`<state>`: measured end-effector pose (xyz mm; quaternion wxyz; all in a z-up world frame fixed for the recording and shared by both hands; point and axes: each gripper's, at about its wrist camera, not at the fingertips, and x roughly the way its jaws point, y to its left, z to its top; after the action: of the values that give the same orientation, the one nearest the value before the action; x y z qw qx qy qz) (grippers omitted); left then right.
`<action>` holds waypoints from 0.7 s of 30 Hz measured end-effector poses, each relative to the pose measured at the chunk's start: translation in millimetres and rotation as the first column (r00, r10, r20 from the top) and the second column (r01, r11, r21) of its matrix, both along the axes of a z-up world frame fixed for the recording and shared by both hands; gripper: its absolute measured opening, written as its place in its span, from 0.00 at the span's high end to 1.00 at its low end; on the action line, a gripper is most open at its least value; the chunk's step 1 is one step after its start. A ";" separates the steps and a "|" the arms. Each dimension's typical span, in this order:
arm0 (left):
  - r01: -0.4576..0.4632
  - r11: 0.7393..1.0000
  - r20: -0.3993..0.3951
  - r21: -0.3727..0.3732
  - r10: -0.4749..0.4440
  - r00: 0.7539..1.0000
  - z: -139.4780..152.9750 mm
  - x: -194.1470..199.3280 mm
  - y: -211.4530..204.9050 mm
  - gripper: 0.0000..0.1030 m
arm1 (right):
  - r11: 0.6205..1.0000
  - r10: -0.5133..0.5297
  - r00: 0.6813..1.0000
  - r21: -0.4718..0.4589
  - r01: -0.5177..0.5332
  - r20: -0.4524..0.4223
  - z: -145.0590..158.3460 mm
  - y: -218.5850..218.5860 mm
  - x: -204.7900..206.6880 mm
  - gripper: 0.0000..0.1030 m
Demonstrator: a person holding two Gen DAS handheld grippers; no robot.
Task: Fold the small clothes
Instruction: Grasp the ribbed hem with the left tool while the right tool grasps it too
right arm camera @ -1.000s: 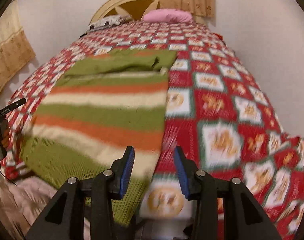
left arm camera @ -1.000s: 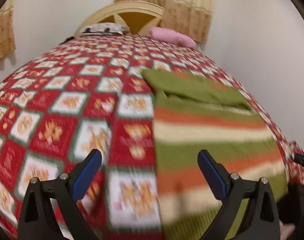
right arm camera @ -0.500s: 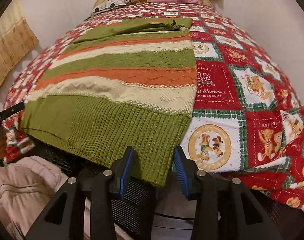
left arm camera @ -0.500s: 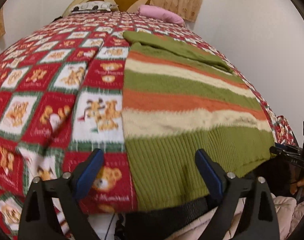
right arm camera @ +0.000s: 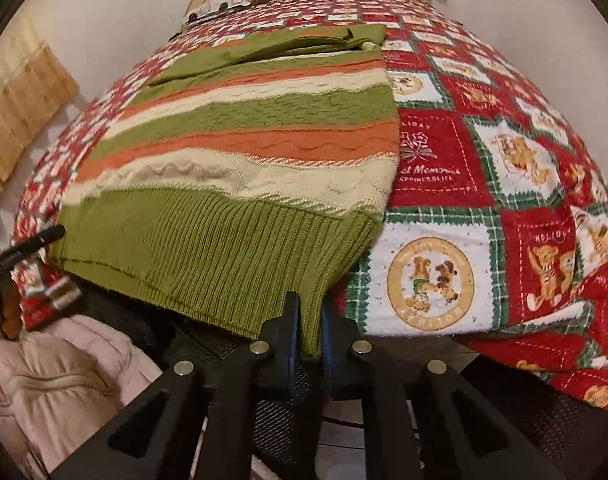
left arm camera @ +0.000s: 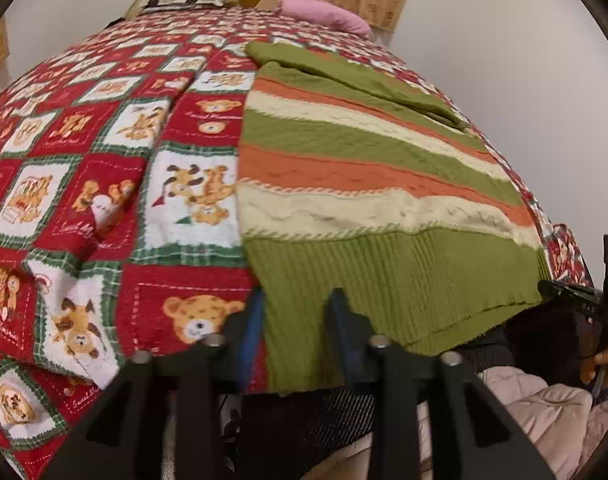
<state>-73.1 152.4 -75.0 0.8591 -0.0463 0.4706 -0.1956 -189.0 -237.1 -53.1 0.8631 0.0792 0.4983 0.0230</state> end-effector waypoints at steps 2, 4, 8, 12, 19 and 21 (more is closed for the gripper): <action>-0.011 1.000 -0.022 -0.003 0.011 1.000 0.0 4.0 3.8 0.86 | 0.999 -0.015 1.000 0.037 0.015 -0.003 1.4 -2.4 -0.1 0.92; -0.008 1.000 -0.034 0.002 0.008 0.999 1.7 6.1 4.9 0.90 | 0.995 -0.021 1.000 0.096 0.020 0.005 5.5 -6.1 -0.4 0.92; 0.036 0.999 -0.022 -0.025 -0.037 0.999 14.5 5.8 1.9 0.94 | 0.986 -0.022 0.999 0.164 0.018 0.026 17.1 -8.4 0.2 0.93; 0.078 0.996 0.005 -0.035 -0.078 0.997 26.8 13.7 -9.1 0.94 | 0.967 -0.037 0.997 0.252 0.019 0.066 32.1 -15.3 5.6 0.93; 0.093 0.990 0.018 -0.109 -0.091 0.996 40.2 50.8 -15.5 0.94 | 0.949 -0.050 0.991 0.316 0.008 0.126 54.7 -26.4 36.5 0.93; 0.091 0.991 0.038 -0.102 -0.087 0.995 45.7 64.0 -17.3 0.94 | 0.949 -0.056 0.987 0.314 0.007 0.148 63.2 -30.2 52.6 0.93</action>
<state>-9.1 135.0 -29.3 0.8538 -0.0664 0.4469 -0.2585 -136.5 -267.3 10.0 0.8761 0.2208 0.4182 0.0938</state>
